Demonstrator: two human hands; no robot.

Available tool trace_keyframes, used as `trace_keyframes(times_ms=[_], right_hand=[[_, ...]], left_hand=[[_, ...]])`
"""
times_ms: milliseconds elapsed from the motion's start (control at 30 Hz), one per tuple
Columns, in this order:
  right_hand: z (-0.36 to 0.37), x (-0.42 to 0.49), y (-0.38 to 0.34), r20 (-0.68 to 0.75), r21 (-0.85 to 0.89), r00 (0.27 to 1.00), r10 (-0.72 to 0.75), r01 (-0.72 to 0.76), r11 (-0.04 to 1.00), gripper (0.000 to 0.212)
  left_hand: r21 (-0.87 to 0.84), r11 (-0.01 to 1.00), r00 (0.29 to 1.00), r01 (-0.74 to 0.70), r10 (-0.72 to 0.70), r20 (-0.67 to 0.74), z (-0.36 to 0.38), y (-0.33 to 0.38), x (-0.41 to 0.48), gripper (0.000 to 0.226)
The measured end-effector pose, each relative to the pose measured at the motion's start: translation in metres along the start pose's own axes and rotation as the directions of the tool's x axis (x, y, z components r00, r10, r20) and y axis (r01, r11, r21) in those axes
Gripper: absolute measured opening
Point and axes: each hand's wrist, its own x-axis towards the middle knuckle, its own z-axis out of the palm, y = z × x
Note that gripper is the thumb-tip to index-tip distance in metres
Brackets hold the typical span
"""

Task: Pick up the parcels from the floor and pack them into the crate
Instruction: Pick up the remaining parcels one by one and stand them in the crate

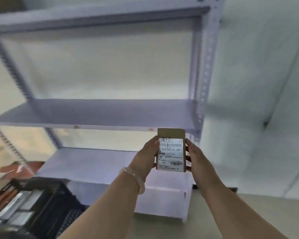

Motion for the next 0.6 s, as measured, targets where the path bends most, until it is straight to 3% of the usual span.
trace_keyframes(times_ms=[67,200,267,400,600], right_hand=[[0.042,-0.003,-0.022,0.083,-0.011,0.996,-0.037,0.038,0.999,0.048],[0.127,-0.019,-0.054,0.183,-0.014,0.981,-0.064,0.068,0.998,0.052],[0.171,-0.029,-0.068,0.216,-0.013,0.974,-0.072,0.076,0.997,0.049],[0.269,-0.047,-0.084,0.286,-0.010,0.956,-0.058,0.064,0.998,0.037],[0.435,-0.070,-0.083,0.404,-0.001,0.914,0.018,-0.020,1.000,0.040]], left_hand=[[0.000,1.000,0.995,-0.024,0.024,-0.101,-0.042,0.014,-0.026,0.027],[0.007,0.999,0.961,-0.049,0.049,-0.273,-0.121,0.025,-0.073,0.036],[0.014,0.998,0.948,-0.062,0.063,-0.312,-0.161,0.025,-0.097,0.025],[-0.019,0.998,0.926,-0.056,0.045,-0.375,-0.251,0.015,-0.146,0.032],[-0.156,0.987,0.865,-0.026,-0.056,-0.499,-0.412,-0.013,-0.219,0.022]])
